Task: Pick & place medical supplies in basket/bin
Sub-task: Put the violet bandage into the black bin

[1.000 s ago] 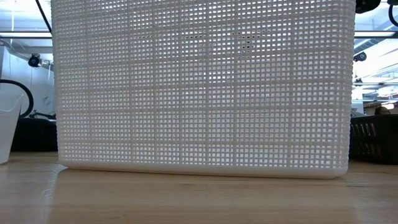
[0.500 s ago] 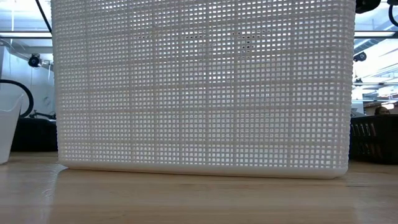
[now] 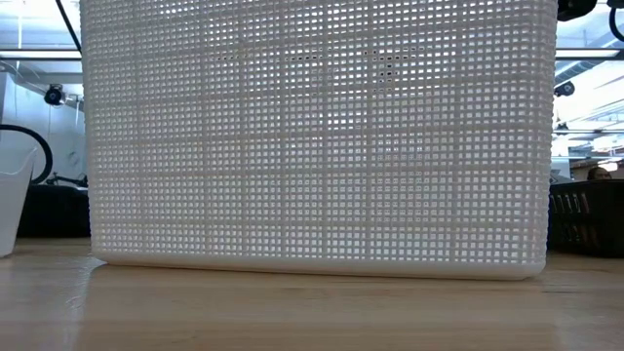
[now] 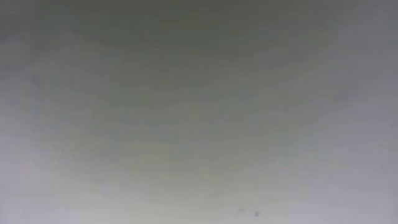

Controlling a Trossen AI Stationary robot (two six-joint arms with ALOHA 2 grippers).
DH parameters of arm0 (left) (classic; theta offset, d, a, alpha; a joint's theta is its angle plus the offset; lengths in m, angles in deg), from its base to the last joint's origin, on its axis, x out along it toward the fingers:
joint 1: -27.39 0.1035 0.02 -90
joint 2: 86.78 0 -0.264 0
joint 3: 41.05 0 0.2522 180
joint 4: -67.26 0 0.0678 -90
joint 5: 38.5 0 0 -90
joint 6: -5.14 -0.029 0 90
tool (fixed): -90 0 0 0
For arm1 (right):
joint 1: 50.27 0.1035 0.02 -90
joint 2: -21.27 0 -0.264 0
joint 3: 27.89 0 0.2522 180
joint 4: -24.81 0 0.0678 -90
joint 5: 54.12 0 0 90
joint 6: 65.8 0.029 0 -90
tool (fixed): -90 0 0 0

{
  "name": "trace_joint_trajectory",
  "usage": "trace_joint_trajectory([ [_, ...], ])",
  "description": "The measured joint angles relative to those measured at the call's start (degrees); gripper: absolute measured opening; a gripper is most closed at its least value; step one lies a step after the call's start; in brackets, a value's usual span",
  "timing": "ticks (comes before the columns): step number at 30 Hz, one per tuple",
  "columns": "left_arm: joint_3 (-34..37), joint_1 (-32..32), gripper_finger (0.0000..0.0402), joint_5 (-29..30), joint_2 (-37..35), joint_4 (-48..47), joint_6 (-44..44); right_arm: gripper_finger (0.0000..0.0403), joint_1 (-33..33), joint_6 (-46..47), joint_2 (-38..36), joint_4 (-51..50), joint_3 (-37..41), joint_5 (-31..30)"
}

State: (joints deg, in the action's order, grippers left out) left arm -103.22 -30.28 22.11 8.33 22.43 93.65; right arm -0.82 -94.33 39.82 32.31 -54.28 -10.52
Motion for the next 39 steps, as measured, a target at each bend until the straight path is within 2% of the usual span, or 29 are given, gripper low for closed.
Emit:
trace_joint_trajectory([
  [11,0.0,0.0,0.0218,0.0,0.0,0.0,0.2,0.0116,0.0,0.0,0.0,0.0,0.0,0.0],
  [15,0.0,0.0,0.0197,0.0,0.0,0.0,0.5,0.0117,0.0,0.0,0.0,0.0,0.0,0.0],
  [32,-1.5,0.0,0.0198,-1.8,-0.6,-0.1,1.5,0.0126,0.0,0.0,0.0,0.0,0.0,0.0],
  [39,-3.4,0.0,0.0198,-1.7,-2.3,-4.0,1.7,0.0121,0.0,0.0,0.0,0.0,0.0,0.0],
])
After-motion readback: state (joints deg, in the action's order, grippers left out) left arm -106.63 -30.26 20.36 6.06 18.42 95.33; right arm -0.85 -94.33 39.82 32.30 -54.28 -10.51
